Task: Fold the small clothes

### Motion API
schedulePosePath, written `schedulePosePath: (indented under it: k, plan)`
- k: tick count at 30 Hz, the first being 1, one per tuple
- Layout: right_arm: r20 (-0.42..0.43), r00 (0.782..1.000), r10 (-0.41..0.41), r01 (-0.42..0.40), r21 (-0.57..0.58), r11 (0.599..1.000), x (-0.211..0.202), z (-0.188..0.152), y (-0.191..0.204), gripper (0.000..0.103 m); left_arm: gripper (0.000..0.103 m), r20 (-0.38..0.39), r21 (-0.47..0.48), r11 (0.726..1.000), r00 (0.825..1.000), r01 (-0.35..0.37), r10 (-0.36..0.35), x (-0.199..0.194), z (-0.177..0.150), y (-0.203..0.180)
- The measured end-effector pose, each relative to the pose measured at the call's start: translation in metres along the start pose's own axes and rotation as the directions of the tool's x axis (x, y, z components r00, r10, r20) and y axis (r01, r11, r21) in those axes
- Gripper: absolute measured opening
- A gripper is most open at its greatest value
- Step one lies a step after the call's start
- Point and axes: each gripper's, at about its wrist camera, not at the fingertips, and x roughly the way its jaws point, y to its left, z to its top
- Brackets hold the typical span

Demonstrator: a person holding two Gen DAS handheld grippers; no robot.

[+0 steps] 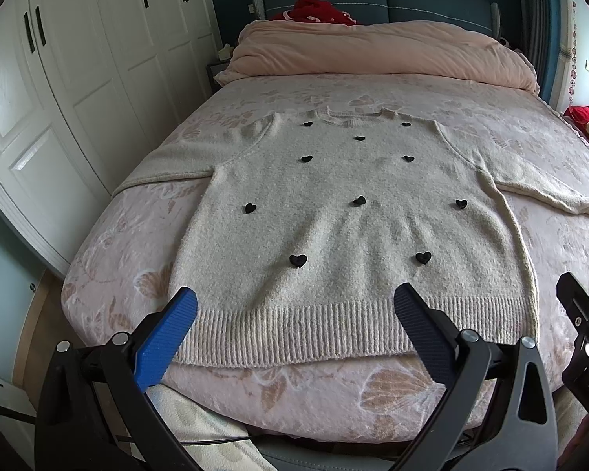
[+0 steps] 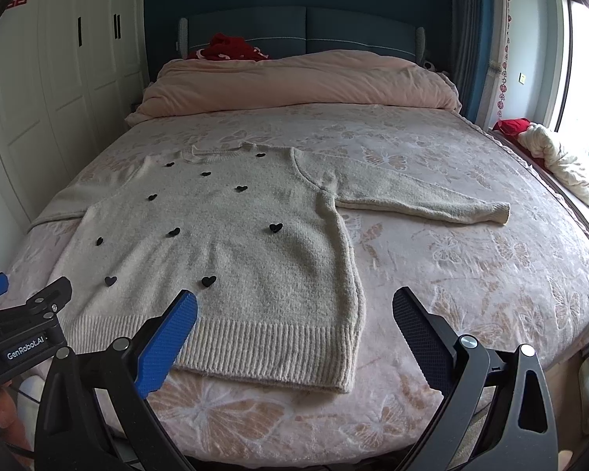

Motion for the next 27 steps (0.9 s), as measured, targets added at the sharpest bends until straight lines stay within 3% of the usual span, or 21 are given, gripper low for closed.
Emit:
schedulePosePath:
  k: [27]
  plan:
    - [-0.005, 1.0, 0.008, -0.008, -0.003, 1.0, -0.0006, -0.0006, 0.0026, 0.098, 0.098, -0.001, 0.005, 1.0, 1.0, -0.008, 0.008, -0.0004, -0.0003, -0.0007]
